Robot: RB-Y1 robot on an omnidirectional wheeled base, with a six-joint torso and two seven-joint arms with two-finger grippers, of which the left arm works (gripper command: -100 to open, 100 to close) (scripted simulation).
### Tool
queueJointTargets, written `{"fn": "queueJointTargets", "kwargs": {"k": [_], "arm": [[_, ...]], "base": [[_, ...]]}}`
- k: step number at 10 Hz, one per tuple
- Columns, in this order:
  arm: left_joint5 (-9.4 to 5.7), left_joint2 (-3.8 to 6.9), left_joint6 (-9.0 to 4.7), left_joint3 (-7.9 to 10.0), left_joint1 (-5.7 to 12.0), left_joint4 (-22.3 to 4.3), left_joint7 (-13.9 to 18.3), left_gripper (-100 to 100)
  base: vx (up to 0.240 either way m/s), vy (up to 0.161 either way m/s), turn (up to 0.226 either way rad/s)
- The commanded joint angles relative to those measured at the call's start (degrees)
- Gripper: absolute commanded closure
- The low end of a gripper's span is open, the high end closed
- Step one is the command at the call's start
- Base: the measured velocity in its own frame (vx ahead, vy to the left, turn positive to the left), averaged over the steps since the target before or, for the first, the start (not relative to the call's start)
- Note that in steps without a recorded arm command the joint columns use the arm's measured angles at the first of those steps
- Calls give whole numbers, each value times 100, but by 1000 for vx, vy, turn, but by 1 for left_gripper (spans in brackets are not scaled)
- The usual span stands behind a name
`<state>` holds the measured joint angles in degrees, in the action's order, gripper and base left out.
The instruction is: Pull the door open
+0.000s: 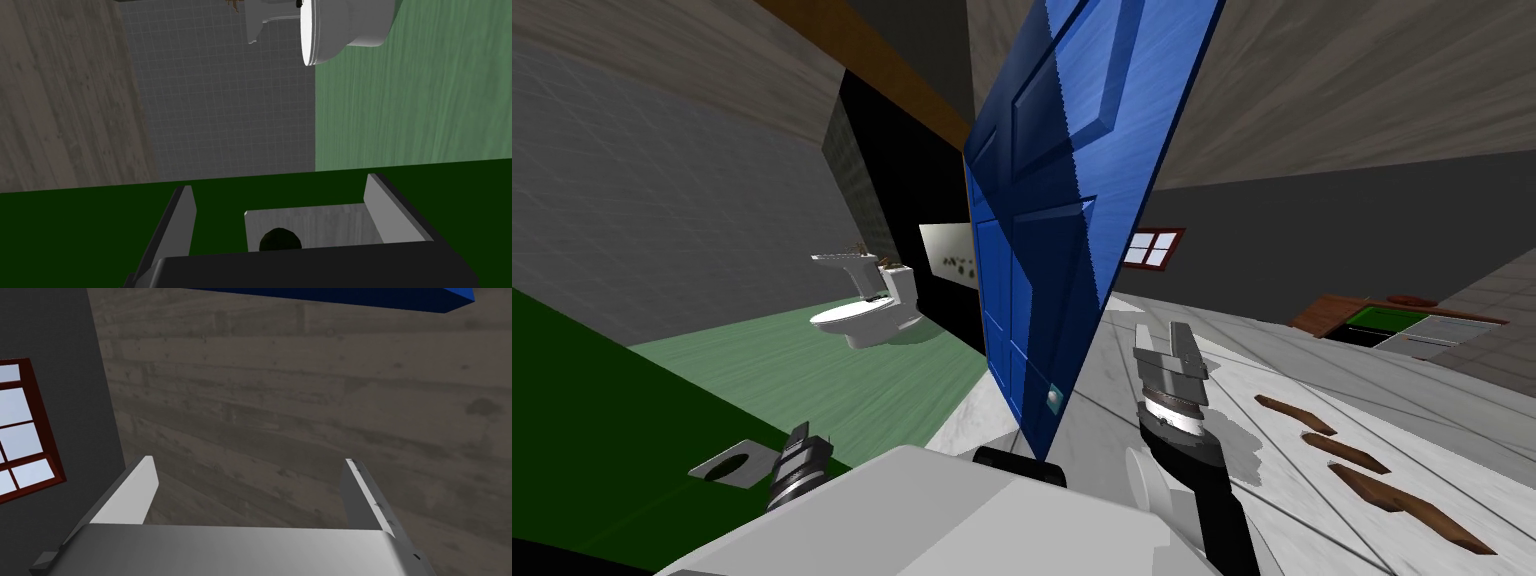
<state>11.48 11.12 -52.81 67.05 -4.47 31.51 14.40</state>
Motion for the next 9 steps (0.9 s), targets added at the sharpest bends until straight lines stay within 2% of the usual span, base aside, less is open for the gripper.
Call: {"fn": "queueJointTargets", "kwargs": {"k": [1, 4, 6, 9], "arm": [[-1, 1, 9, -1, -8, 10, 10, -100], [-1, 1, 9, -1, -8, 10, 10, -100], [-23, 101, -105, 4, -114, -144, 111, -100], [-23, 101, -105, 4, -114, -144, 111, -100]], "base": [[-4, -2, 19], [2, 11, 14], [12, 57, -63], [14, 25, -13]]}}
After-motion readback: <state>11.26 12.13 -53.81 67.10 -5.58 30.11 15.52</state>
